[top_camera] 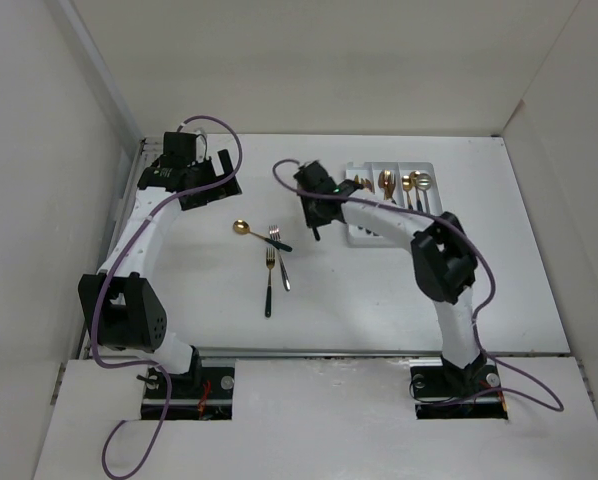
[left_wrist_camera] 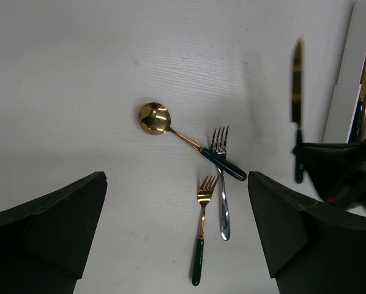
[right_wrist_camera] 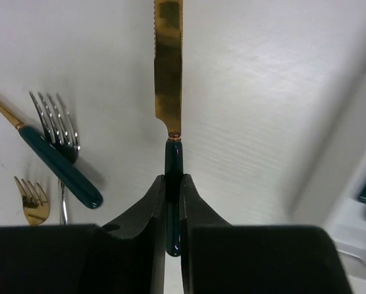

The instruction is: Sort the eating utensils into containers

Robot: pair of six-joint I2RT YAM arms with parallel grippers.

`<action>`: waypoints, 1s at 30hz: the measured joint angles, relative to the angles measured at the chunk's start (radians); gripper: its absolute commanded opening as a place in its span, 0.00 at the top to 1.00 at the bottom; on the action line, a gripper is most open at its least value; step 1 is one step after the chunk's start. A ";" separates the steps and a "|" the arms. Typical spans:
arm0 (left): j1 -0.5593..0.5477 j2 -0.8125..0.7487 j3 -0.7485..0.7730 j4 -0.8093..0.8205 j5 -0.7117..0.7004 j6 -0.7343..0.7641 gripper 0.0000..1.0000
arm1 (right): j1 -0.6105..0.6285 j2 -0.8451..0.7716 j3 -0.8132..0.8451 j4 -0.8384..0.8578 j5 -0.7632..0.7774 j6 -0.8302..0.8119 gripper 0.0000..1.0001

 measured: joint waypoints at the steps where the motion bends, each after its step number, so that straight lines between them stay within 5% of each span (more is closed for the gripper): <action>1: 0.000 0.000 0.000 0.000 0.000 0.000 0.00 | -0.026 -0.039 -0.014 0.003 0.000 -0.001 1.00; 10: 0.000 0.000 0.000 0.000 0.001 0.000 0.00 | -0.327 -0.201 -0.030 0.082 0.027 -0.029 1.00; 18: 0.000 0.000 0.000 0.000 0.001 0.000 0.00 | -0.345 -0.094 -0.065 0.060 -0.002 -0.051 0.99; 20: 0.000 0.000 0.000 0.000 0.001 0.000 0.00 | -0.343 -0.087 -0.080 0.053 -0.010 -0.053 0.88; 23: 0.000 0.000 0.000 0.000 0.001 0.000 0.00 | -0.340 -0.087 -0.090 0.042 -0.021 -0.056 0.50; 26: 0.000 0.000 0.000 0.000 0.001 0.000 0.00 | -0.328 -0.090 -0.091 0.032 -0.001 -0.063 0.41; 27: 0.000 0.000 0.000 0.000 0.001 0.000 0.00 | -0.318 -0.095 -0.093 0.030 0.015 -0.067 0.24; 30: 0.000 0.000 0.000 0.000 0.000 0.000 0.00 | -0.261 -0.126 -0.104 0.035 0.055 -0.100 0.23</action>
